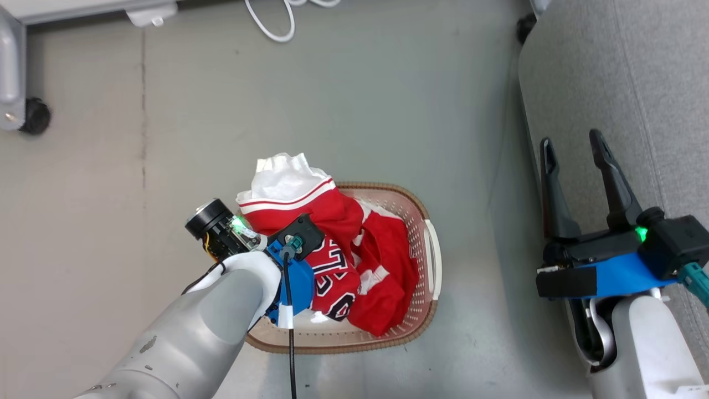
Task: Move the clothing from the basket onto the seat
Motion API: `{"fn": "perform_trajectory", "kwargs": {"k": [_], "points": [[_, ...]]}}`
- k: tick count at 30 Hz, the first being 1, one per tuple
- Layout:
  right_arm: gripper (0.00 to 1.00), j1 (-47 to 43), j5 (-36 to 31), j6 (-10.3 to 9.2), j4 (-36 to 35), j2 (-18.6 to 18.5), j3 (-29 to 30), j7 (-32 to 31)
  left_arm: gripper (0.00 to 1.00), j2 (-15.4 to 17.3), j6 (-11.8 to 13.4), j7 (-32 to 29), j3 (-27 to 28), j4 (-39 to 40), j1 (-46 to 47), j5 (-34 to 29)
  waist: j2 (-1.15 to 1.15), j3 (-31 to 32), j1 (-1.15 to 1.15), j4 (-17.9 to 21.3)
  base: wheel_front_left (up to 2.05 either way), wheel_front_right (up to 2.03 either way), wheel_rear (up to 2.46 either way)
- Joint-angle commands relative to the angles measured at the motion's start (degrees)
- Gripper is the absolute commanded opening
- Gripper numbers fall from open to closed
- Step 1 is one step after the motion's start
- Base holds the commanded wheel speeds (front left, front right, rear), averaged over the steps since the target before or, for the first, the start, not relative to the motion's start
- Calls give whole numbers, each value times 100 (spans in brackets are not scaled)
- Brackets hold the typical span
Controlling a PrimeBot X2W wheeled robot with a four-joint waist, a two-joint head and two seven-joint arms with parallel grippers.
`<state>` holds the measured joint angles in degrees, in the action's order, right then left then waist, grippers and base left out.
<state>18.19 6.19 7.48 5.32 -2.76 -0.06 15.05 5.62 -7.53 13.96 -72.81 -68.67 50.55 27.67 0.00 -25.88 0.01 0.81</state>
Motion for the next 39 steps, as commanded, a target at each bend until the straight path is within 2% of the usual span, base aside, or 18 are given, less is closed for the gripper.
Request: {"fn": "perform_trajectory", "kwargs": {"k": [1, 12, 28, 39], "points": [[100, -121, 7, 3, 32, -23, 11, 20, 0, -6, 11, 51, 57, 45, -69, 106, 0, 297, -1, -148, 0, 0, 0], [100, -599, 71, 3, 219, -22, 85, 20, 0, 27, 34, 128, 537, 579, -154, 601, 0, 1248, -1, -338, 0, 0, 0], [100, -1183, 160, 3, 351, -22, 168, 20, 0, 40, 315, 131, 1456, 2017, -219, 429, 0, 2033, -1, -516, 0, 0, 0], [100, -1386, 207, 3, 382, -23, 182, 20, 0, -87, 379, 131, 1539, 2605, -124, 257, 0, 2288, -1, -540, 0, 0, 0]]}}
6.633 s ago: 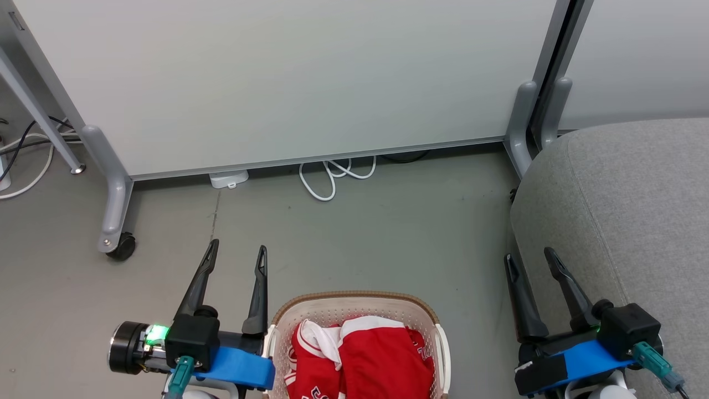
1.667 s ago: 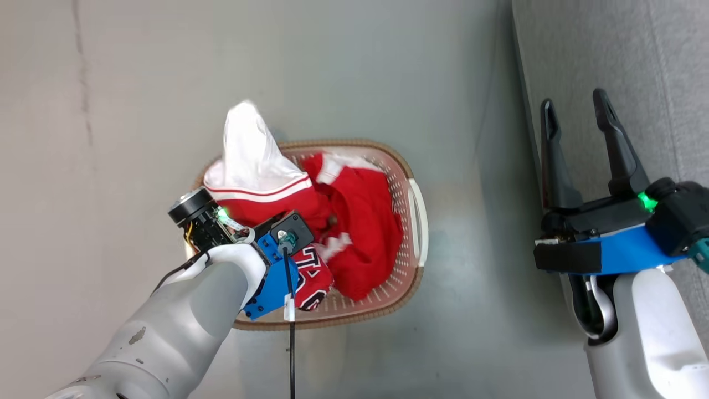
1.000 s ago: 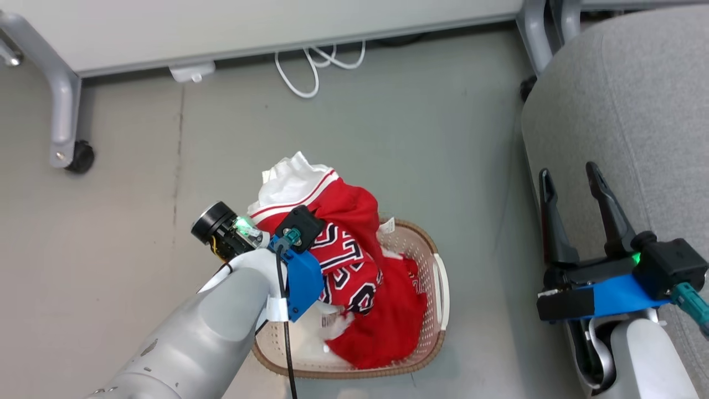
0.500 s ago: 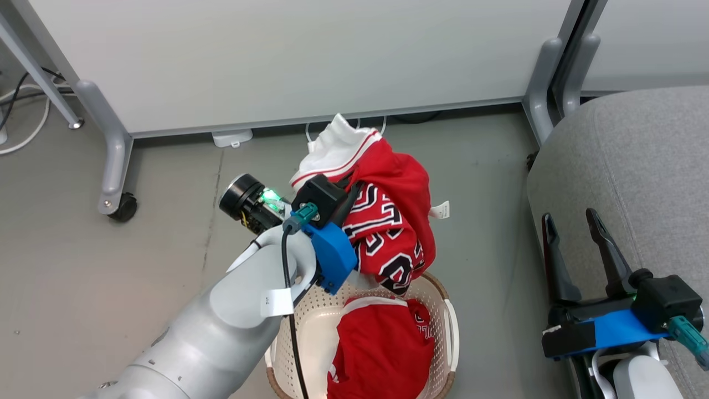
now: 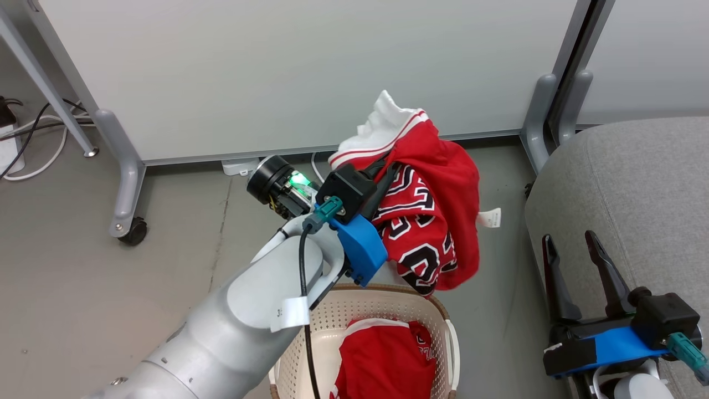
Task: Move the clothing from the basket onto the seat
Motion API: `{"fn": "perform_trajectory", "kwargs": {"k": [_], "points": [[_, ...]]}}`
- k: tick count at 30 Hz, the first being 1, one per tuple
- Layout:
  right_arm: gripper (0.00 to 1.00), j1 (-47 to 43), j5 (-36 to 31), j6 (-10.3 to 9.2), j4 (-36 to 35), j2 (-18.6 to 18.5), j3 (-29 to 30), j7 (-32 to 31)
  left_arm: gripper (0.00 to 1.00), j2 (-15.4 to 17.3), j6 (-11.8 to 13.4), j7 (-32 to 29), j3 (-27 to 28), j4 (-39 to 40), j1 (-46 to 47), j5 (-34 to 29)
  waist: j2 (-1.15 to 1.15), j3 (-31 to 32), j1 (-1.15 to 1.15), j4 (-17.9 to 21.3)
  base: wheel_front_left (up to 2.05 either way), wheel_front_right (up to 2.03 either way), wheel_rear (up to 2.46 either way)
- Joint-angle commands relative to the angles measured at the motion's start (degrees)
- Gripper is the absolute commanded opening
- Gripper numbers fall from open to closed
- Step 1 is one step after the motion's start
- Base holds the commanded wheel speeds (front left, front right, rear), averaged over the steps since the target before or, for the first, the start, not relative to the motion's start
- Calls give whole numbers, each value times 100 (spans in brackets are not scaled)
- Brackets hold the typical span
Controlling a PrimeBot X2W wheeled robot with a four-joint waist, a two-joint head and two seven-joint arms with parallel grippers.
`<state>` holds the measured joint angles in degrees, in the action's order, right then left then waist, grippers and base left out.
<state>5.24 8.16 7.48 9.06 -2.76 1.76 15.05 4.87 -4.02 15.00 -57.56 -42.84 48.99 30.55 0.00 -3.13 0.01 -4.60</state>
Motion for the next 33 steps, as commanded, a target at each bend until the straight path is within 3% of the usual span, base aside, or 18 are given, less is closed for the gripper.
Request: {"fn": "perform_trajectory", "kwargs": {"k": [1, 16, 33], "points": [[100, -104, 17, 3, 9, -23, 0, 20, 0, -17, 36, 27, 5, 46, 42, -30, 0, 27, -1, 2, 0, 0, 0], [100, -155, 24, 3, -59, -23, -104, 20, 0, 22, 38, 9, -102, 163, -67, 39, 0, 193, -1, 4, 0, 0, 0], [100, 394, 259, 3, -581, -22, -1375, 20, 0, 74, 64, -1, -160, 150, -59, 116, 0, 175, -1, 13, 0, 0, 0]]}}
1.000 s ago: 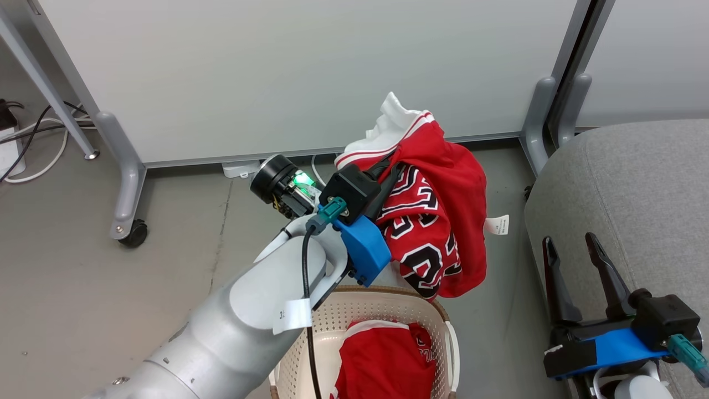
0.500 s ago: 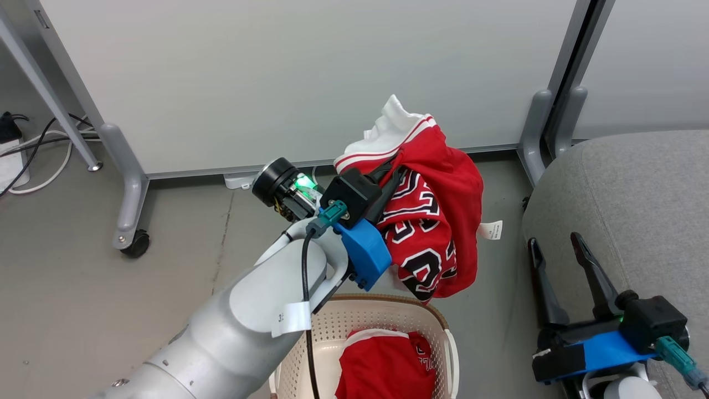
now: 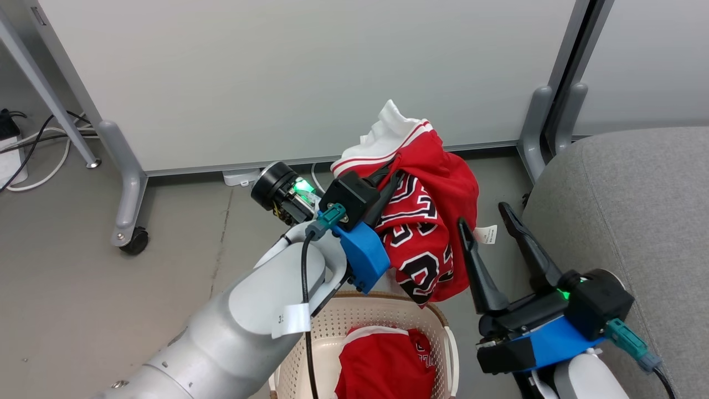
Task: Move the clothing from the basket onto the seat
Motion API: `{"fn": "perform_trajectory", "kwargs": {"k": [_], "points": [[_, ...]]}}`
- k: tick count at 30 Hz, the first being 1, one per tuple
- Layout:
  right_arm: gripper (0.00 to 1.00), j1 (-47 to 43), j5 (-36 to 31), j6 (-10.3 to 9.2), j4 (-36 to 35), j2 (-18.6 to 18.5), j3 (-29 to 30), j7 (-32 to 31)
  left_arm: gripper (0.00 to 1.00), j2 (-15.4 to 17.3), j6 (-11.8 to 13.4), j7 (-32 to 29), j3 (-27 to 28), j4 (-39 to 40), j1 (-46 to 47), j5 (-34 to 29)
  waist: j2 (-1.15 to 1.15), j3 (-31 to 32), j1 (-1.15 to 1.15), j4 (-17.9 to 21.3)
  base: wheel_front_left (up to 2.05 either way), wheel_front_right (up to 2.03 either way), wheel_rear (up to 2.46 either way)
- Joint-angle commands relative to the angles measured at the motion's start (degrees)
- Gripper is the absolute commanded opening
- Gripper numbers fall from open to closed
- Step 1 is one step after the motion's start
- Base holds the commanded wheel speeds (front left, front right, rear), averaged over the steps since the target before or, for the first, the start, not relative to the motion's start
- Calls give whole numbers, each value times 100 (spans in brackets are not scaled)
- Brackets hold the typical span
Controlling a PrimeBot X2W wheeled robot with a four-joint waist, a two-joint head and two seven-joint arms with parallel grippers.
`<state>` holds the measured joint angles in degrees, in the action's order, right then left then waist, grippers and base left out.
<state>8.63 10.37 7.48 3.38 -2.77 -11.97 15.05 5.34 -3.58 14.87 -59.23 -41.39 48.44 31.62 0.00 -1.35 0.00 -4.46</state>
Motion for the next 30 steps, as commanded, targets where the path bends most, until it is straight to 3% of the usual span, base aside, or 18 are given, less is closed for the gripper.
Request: {"fn": "perform_trajectory", "kwargs": {"k": [1, 8, 19, 30], "points": [[100, 102, 37, 3, -8, -21, -90, 20, 0, 27, 23, 13, 2, 7, 3, 9, 0, -13, 0, 0, 0, 0, 0], [100, 410, 70, 3, 224, -22, -508, 20, 0, -6, 15, 15, -49, 18, 75, 12, 0, -76, 0, -34, 0, 0, 0], [100, 802, -207, 3, 1315, -22, -761, 19, 0, -82, 16, 25, -133, 69, 195, -11, 0, -217, 0, -114, 0, 0, 0], [100, 1510, -68, 3, 2121, -22, -934, 20, 0, -147, 4, 33, -211, 96, 265, -25, 0, -338, 0, -167, 0, 0, 0]]}}
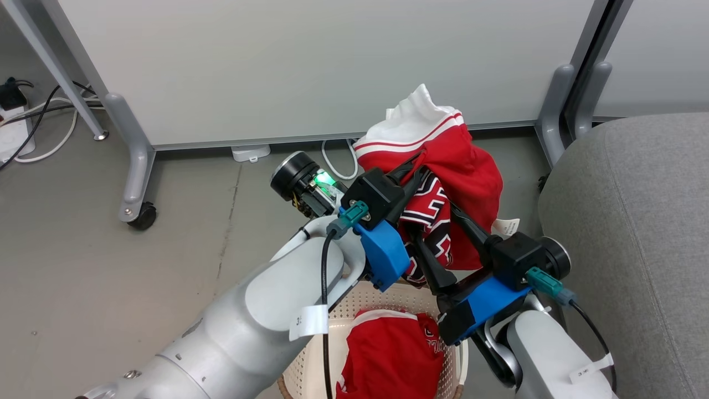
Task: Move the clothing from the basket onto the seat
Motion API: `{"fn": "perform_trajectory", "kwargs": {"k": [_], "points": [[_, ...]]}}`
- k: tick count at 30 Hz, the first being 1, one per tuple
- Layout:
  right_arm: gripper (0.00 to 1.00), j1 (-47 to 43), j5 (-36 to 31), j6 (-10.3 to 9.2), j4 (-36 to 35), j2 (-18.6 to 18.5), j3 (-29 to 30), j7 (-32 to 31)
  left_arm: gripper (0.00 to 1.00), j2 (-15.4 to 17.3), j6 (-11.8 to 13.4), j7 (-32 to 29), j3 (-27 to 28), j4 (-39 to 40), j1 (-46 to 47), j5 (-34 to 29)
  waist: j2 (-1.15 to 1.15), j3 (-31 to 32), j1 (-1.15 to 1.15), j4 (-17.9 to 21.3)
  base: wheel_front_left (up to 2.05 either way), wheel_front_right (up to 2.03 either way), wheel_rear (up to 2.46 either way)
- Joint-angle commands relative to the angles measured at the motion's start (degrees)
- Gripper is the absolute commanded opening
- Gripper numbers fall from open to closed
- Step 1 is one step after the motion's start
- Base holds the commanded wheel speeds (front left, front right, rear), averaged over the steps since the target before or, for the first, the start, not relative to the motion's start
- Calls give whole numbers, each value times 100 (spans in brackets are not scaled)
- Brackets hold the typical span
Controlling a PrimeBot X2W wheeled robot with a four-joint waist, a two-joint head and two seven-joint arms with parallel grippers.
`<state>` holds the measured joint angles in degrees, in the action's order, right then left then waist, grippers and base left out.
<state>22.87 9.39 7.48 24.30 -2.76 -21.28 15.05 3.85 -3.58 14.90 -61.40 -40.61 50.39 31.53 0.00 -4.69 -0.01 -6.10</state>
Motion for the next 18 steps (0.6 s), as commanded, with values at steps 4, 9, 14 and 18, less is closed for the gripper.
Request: {"fn": "perform_trajectory", "kwargs": {"k": [4, 9, 14, 18], "points": [[91, 257, 171, 3, 299, -23, -42, 20, 0, -21, 8, 32, -19, 26, 88, -3, 0, -24, 1, -19, 0, 0, 0], [0, 410, 280, 3, 483, -23, -129, 20, 0, -35, -6, 35, -44, 11, 98, 16, 0, -41, 1, -25, 0, 0, 0], [0, 392, 315, 3, 506, -23, -144, 20, 0, -47, -9, 33, -46, -14, 107, 27, 0, -43, 1, -20, 0, 0, 0], [0, 364, 313, 3, 508, -23, -144, 20, 0, -51, -4, 34, -34, -29, 121, 28, 0, -55, 1, -13, 0, 0, 0]]}}
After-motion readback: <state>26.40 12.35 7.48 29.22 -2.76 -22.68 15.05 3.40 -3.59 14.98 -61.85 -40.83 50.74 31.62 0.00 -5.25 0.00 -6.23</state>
